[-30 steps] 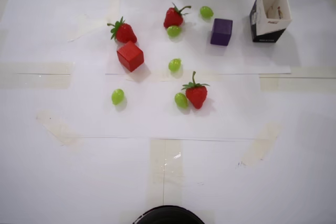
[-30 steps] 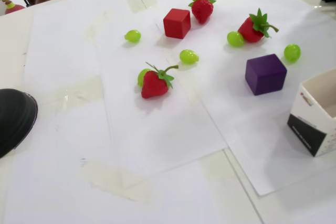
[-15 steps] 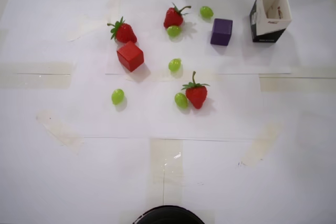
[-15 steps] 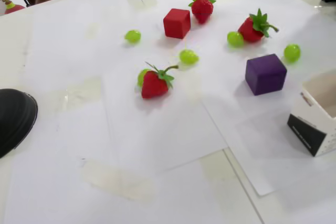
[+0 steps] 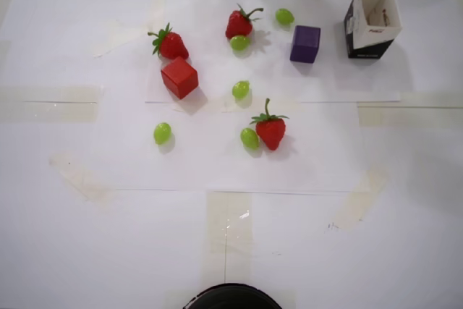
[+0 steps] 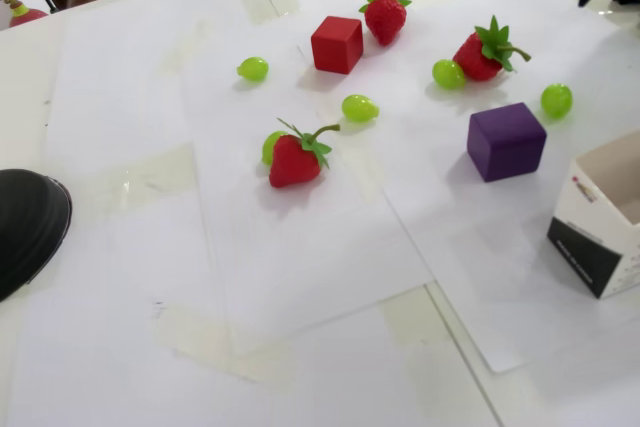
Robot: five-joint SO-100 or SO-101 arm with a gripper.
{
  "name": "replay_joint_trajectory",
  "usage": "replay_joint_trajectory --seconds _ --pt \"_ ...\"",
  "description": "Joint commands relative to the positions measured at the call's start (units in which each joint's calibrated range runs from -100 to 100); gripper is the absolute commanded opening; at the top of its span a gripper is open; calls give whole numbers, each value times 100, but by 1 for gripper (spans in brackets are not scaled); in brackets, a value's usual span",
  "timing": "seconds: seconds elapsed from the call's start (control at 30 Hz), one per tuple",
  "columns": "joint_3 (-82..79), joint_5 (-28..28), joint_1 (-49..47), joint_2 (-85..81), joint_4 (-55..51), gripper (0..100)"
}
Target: Put the purple cube on top of the red cube
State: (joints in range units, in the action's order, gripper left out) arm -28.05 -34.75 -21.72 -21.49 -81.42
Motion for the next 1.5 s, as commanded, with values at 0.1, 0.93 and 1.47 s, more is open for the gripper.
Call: replay_joint_trajectory --seconds 0.1,0.93,1.47 --pt "205 -259 -254 68 544 0" --pt "-167 -3184 -151 1186 1868 24" --pt "-1185 -3717 -570 1530 3461 34"
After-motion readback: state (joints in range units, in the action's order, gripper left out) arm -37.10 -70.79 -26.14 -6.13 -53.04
